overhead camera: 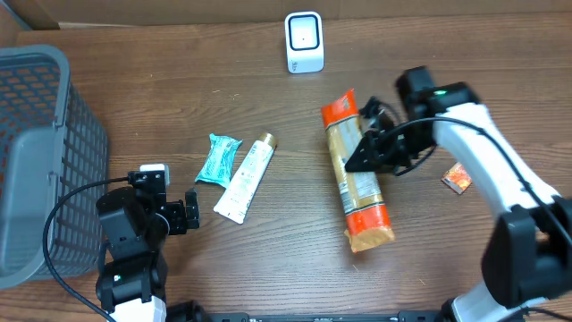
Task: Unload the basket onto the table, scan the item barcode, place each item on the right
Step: 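Lift the spaghetti package off the table with the right gripper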
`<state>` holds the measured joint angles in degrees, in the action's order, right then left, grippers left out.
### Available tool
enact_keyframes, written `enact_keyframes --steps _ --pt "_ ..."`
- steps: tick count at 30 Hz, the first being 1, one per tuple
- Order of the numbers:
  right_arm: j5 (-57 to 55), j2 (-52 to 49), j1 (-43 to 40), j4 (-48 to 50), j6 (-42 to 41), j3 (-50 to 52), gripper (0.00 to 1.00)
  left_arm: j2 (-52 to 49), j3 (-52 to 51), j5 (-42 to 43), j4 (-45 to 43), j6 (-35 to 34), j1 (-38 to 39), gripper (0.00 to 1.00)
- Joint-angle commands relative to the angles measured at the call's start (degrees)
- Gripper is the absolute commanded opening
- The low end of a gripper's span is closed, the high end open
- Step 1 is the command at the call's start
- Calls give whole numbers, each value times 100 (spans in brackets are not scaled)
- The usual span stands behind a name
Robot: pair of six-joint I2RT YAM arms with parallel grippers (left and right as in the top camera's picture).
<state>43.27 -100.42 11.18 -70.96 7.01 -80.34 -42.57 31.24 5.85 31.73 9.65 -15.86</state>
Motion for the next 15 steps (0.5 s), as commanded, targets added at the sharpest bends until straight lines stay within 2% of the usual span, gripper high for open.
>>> enact_keyframes --steps 1,6,12,15 --pt "1456 660 -448 -92 699 -227 4 -13 -13 81 -20 109 -31 100" --pt "1823 721 -870 -160 706 -227 4 -13 -13 83 -20 109 -31 100" --pt "2769 721 -1158 -144 979 -227 4 -13 -13 81 -20 109 -31 100" --pt "2756 721 -1244 -188 1008 -229 4 -13 -13 83 -22 109 -31 100"
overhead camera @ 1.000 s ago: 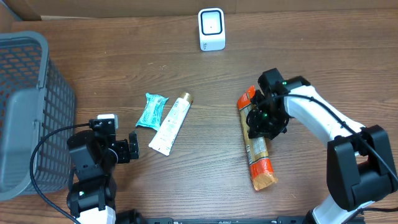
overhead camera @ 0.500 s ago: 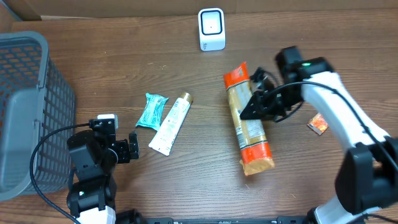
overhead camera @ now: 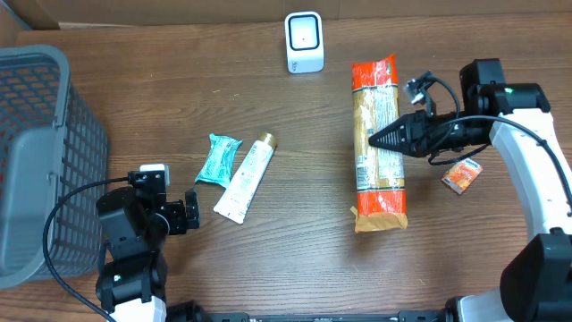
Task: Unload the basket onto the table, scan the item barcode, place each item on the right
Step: 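Lift the spaghetti package off the table with the right gripper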
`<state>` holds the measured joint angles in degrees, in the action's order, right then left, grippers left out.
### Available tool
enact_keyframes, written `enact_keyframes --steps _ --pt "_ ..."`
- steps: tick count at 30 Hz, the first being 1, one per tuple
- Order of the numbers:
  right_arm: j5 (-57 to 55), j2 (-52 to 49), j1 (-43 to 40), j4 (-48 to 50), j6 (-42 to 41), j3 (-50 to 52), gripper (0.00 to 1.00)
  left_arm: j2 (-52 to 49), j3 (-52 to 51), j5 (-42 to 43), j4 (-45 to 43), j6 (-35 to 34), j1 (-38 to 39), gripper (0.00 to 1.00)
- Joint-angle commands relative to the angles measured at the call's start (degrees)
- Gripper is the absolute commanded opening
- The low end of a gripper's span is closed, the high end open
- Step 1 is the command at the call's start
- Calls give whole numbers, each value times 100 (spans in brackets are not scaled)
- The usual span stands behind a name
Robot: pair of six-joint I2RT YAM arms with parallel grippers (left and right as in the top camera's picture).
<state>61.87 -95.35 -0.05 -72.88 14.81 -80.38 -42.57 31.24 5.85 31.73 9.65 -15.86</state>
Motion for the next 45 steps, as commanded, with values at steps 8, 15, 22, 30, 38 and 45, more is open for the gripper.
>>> enact_keyframes --steps 8,15,22,30,38,45 --pt "595 214 -131 -81 404 -223 4 -13 -13 83 -20 109 -28 100" --pt "315 214 -131 -74 525 -225 4 -13 -13 83 -22 109 -31 100" --pt "-144 212 -131 -151 802 -219 4 -13 -13 83 -20 109 -31 99" --pt "-295 212 -131 -199 822 -219 4 -13 -13 81 -22 109 -31 100" --pt "-334 212 -131 -267 933 -219 4 -13 -13 81 -20 109 -31 100" --pt "-66 212 -131 -229 933 -219 4 -13 -13 83 -22 109 -31 100"
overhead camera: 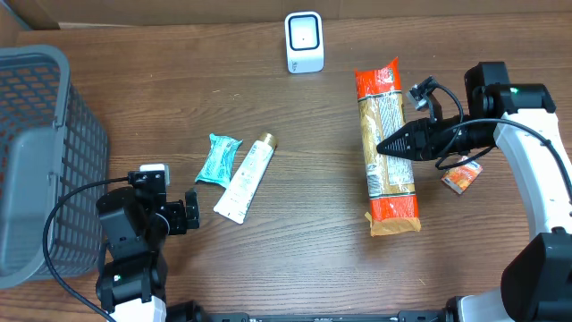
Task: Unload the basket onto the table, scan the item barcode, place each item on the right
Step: 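Lift the spaghetti package off the table with the right gripper, then carry the spaghetti to the white scanner and hold it there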
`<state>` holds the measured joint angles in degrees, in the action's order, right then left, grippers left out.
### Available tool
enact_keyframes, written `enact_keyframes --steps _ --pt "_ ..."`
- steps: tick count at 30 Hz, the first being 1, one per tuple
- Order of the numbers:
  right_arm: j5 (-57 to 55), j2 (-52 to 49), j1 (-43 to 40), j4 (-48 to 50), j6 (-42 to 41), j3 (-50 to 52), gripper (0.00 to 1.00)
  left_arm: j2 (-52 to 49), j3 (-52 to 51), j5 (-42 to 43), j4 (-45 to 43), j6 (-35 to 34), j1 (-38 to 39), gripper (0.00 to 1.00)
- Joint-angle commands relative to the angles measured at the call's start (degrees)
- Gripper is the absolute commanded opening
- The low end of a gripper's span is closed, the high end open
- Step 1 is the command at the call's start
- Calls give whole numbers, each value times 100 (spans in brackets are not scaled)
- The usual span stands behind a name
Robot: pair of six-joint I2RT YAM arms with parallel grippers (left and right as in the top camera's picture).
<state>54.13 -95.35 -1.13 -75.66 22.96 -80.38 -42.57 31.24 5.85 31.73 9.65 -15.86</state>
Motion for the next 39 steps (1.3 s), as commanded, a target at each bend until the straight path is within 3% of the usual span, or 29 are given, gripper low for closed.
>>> enact_keyframes --steps 1,7,15,21,26,31,35,39 --pt "828 212 -24 70 118 -219 4 -13 -13 83 -22 109 -31 100" --pt "1379 212 -24 96 111 -219 4 -13 -13 83 -22 109 -31 100" --pt "3014 212 -199 120 -551 -221 3 -13 -13 83 -22 109 -31 100" --pt "3053 212 -212 339 -831 -221 3 -13 -13 83 -20 109 -31 100" --pt "1167 210 243 1370 -2341 -693 4 -13 -13 81 -20 109 -31 100" --pt "-1191 -144 1268 1884 -3364 -2210 3 -13 -13 81 -22 109 -31 100" --pt "-3508 -1003 1956 1860 -3458 -3659 3 -13 -13 83 -22 109 -31 100" --pt "-5615 -2057 2498 2094 -2846 -4789 3 -13 -13 81 -22 109 -31 100"
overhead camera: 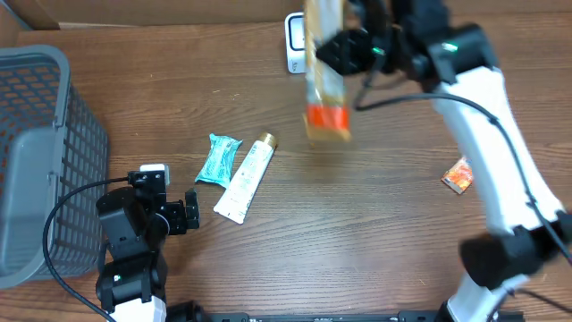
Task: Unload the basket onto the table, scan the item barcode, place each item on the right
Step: 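Carry the spaghetti to the white scanner and hold it there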
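My right gripper [335, 46] is shut on the long orange-and-tan packet [323, 89] and holds it raised at the table's far side. The packet hangs in front of the white barcode scanner [293, 40] and hides most of it. The packet looks blurred and large, so it is well above the table. My left gripper [190, 215] rests at the near left with nothing between its fingers; the view is too small to tell its state.
A teal sachet [218, 157] and a white tube [245, 178] lie left of centre. A small orange packet [457, 175] lies at the right. A grey basket [45, 152] stands along the left edge.
The long packet lay flat on the table at the right with my right gripper on its side. Now it is lifted and held in front of the scanner at the far side.
The packet lay slanted mid-right with my right gripper on it. Then it stood straighter and further right, and then a little nearer still flat on the table. Now my right gripper holds it up by the scanner. My left arm has stayed put.
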`<state>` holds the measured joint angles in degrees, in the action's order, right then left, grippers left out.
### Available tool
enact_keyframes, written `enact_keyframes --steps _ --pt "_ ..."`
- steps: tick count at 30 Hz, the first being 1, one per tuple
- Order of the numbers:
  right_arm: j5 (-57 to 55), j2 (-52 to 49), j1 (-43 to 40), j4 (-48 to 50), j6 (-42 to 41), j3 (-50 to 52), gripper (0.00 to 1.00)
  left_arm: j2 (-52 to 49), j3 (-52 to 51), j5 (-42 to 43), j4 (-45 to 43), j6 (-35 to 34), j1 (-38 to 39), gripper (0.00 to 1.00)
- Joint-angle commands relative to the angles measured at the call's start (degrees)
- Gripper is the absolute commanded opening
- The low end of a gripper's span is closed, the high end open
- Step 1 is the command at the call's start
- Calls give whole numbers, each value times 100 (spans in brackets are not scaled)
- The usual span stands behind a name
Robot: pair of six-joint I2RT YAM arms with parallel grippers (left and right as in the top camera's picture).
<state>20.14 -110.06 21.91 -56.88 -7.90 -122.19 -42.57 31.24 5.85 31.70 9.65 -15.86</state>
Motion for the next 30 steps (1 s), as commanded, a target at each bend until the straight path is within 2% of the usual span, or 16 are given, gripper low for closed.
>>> enact_keyframes --steps 1,6,10,13,17,21,30 --pt "-2697 -785 291 426 442 -706 3 -13 -13 83 -17 109 -31 100" --pt "-4656 -1550 581 2240 1978 -708 4 -13 -13 81 -20 109 -31 100" --pt "-4927 -2070 645 3423 3569 -708 4 -13 -13 83 -17 109 -31 100" --pt "-4924 -2393 643 4120 4330 -704 4 -13 -13 83 -20 109 -31 100" --pt "-4859 -2647 658 4719 4597 -704 4 -13 -13 83 -17 109 -31 100" --pt "-4544 -2649 684 4754 4614 -697 4 -13 -13 83 -20 109 -31 100" --pt "-4352 -2804 708 4763 5606 -533 4 -13 -13 81 -17 109 -31 100"
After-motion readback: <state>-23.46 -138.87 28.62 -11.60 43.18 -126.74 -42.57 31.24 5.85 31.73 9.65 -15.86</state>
